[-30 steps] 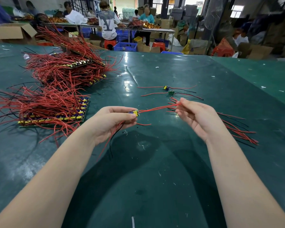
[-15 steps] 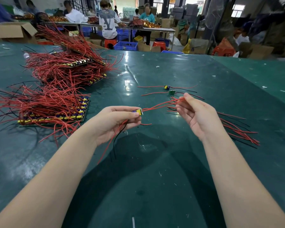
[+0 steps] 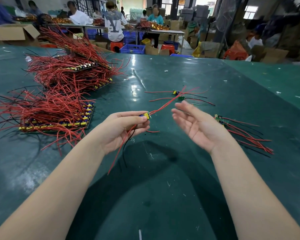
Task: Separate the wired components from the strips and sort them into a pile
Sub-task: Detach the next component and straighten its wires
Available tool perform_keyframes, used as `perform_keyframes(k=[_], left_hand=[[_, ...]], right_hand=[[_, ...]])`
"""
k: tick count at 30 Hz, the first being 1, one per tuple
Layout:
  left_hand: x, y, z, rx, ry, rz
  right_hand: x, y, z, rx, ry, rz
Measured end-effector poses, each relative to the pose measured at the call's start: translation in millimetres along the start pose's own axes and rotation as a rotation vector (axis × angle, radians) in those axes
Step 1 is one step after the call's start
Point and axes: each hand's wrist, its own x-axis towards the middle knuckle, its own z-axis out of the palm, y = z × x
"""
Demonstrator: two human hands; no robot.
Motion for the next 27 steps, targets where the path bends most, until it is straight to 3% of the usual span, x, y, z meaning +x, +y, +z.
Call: perform_keyframes(k=[6,17,27], left_hand=[[-2.2,-4.8,7.8,0.021,-0.064,-0.039],[-4.3,-5.4,9.3,0.146,-0.055,-0.009],[-4.1,-6.7,9.5,0.133,-0.056,0.042]], right_hand=[[-3.2,16.4,13.1,-0.152,-0.151,-0.068],[-5.2,16.7,16.0,-0.246,-0.083,-0.119],[-5.3,18.9,21.0,0.016,-0.006,0.148]])
